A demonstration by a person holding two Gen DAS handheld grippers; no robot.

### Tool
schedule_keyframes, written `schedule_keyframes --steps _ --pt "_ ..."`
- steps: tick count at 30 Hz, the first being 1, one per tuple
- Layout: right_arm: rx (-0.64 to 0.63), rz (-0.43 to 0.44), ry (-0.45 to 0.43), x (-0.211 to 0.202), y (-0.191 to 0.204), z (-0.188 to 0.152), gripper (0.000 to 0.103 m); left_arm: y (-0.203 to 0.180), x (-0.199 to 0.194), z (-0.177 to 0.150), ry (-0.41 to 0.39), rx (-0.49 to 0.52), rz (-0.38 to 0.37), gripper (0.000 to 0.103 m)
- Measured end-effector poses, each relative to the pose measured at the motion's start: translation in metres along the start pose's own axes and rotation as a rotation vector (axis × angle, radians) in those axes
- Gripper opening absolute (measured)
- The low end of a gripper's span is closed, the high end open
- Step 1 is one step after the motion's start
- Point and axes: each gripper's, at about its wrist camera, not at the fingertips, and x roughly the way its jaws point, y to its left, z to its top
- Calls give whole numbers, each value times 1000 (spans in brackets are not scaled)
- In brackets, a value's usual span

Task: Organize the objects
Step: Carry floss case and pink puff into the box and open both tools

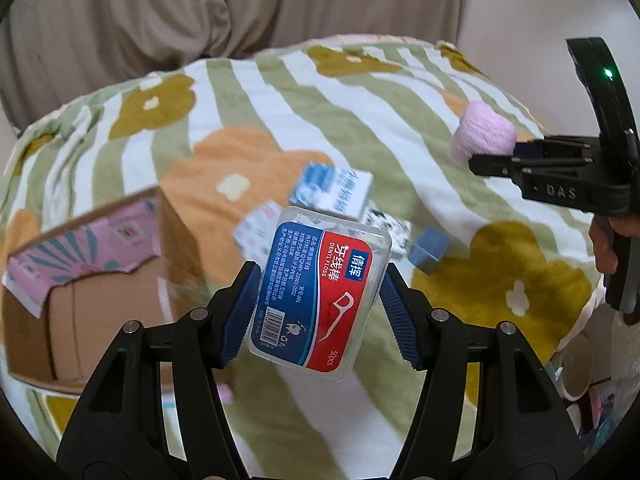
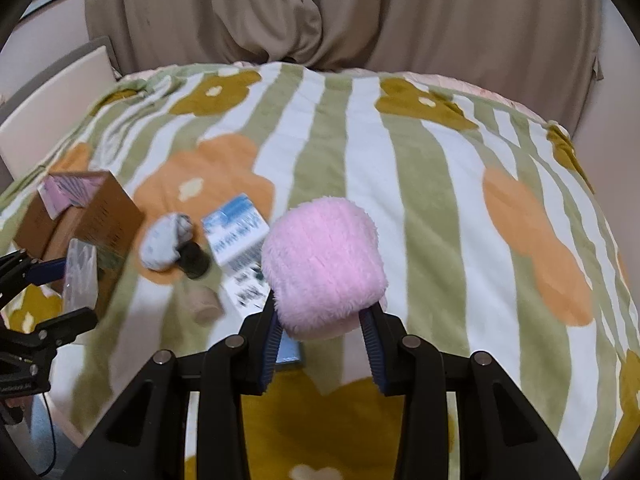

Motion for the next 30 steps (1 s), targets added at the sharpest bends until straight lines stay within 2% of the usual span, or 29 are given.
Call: schedule_keyframes --steps 13,20,30 --pt "-103 57 -48 -17 91 54 35 107 -49 24 -69 -71 81 58" --pt "-162 111 -52 -10 152 76 35 171 -63 15 -65 -119 135 58" --pt "-241 182 -11 18 238 91 35 250 -66 -10 -35 -180 195 58"
